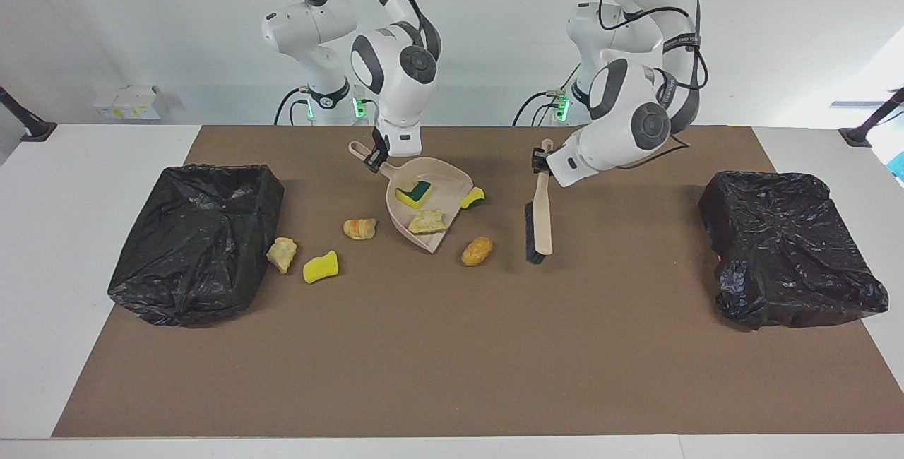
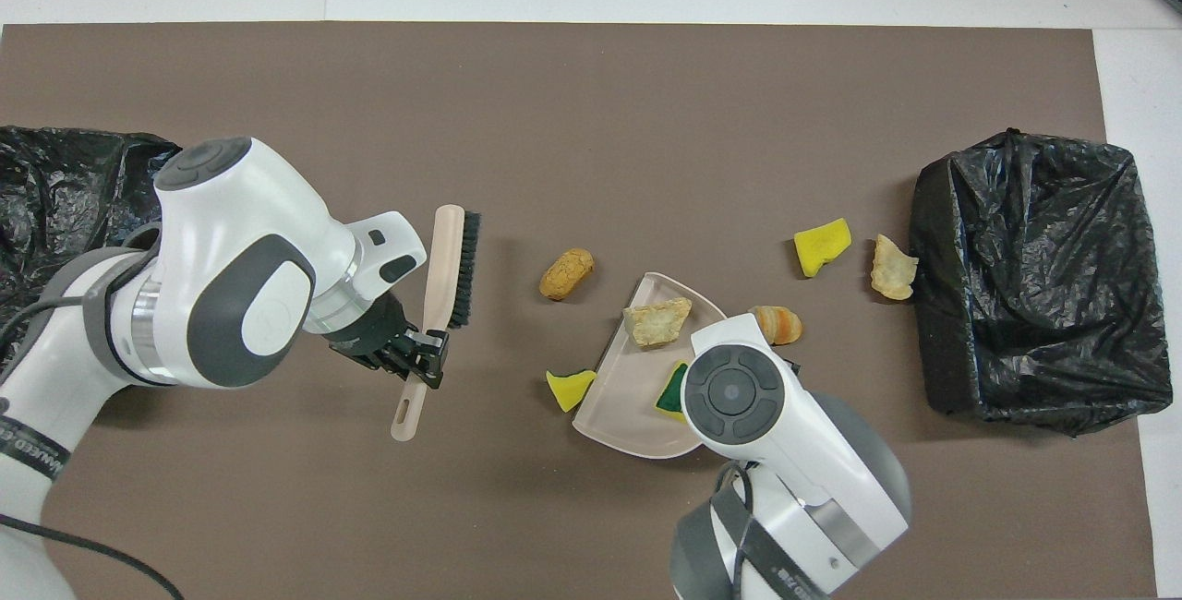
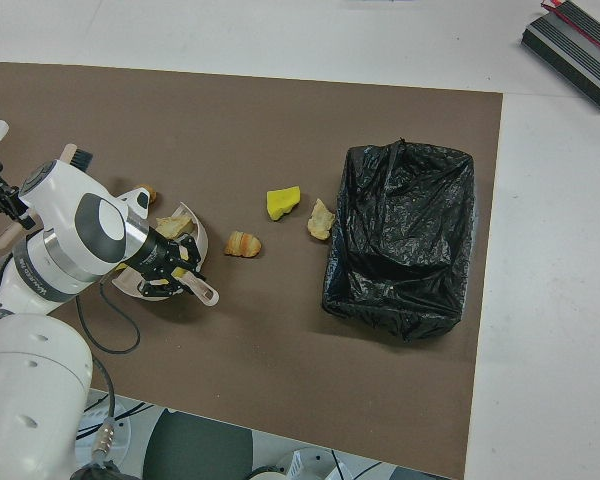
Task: Sweep and dump trash in bin
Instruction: 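Sweep remaining pieces into the dustpan with the brush in the left gripper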
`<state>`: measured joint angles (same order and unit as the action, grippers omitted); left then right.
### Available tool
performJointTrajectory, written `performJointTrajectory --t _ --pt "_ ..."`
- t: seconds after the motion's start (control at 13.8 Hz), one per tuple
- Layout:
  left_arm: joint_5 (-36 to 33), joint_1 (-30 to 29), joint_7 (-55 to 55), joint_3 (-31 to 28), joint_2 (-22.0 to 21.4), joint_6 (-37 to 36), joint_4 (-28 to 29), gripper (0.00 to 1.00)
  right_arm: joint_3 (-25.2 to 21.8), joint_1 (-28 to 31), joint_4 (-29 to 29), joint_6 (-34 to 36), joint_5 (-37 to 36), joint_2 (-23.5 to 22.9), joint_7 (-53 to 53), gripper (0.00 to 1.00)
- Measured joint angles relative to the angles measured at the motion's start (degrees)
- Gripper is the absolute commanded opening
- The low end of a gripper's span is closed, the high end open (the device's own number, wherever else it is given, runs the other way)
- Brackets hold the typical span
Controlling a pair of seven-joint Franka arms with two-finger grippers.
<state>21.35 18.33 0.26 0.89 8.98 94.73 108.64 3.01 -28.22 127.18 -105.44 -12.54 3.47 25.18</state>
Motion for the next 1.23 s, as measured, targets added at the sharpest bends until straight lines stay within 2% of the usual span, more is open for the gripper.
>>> performJointTrajectory --t 0.14,0.36,0.87,1.01,1.23 --pt "-0.82 0.1 0.0 0.48 2.68 0.33 -2.41 0.0 -0.08 0.84 -2.2 2.73 0.0 0.5 0.99 0.0" --pt "-0.84 1.71 0.0 1.67 5.59 3.61 -2.87 0.0 -0.21 1.38 -2.58 3.48 0.0 0.63 2.05 0.0" --pt "0.61 7.64 0.4 2.21 10.36 6.52 -2.31 0.0 -0.42 3.85 3.52 -1.54 -0.02 2.77 4.81 0.0" --pt "3.57 8.47 0.52 2.55 10.31 6.48 -1.79 0.0 -0.23 3.79 4.66 -3.73 -0.02 2.94 4.81 0.0" --pt "11.98 9.01 0.78 3.31 9.85 6.48 0.35 0.0 0.04 3.17 5.81 -6.05 -0.02 2.49 4.81 0.0"
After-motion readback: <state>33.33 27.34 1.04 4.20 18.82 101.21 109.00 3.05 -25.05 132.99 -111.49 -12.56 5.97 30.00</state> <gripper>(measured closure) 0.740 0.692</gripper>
